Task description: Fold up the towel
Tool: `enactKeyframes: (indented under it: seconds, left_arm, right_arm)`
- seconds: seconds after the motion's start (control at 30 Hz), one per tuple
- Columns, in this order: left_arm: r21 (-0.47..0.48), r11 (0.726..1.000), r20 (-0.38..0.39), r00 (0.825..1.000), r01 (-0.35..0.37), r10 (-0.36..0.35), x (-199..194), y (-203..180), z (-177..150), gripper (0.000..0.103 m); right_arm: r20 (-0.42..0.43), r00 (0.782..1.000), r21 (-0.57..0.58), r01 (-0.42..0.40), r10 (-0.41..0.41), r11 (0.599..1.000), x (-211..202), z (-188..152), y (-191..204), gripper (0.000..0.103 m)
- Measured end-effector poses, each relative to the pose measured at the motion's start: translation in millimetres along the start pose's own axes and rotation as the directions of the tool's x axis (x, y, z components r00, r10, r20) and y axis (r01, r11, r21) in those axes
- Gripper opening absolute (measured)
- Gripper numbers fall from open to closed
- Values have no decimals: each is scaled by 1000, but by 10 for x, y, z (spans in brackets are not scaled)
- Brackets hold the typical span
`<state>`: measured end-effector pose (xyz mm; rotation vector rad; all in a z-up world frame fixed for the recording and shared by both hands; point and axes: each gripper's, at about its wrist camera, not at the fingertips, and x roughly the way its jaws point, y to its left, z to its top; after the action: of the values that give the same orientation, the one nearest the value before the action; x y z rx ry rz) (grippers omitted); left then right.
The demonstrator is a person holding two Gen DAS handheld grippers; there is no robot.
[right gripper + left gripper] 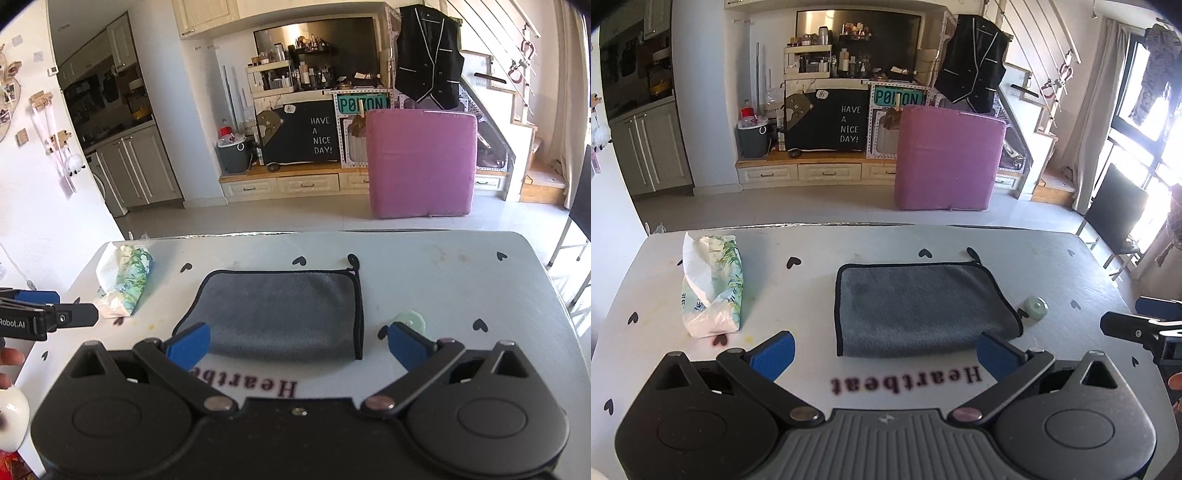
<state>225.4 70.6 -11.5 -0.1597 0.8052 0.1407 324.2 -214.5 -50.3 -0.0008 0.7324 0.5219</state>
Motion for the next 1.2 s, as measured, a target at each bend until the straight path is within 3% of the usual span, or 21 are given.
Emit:
enactKeyframes:
  seconds: [0.6,1.2]
  left_arm:
    - [20,999,43,998,47,-48,-644,-123,-402,103]
    - [82,992,59,994,91,-96,-1089,-240,-848,103]
  right_arm:
    - [58,998,-19,21,-20,1000,-675,-333,139,102]
    - [82,996,-39,-24,27,999,-1213,-746,305,102]
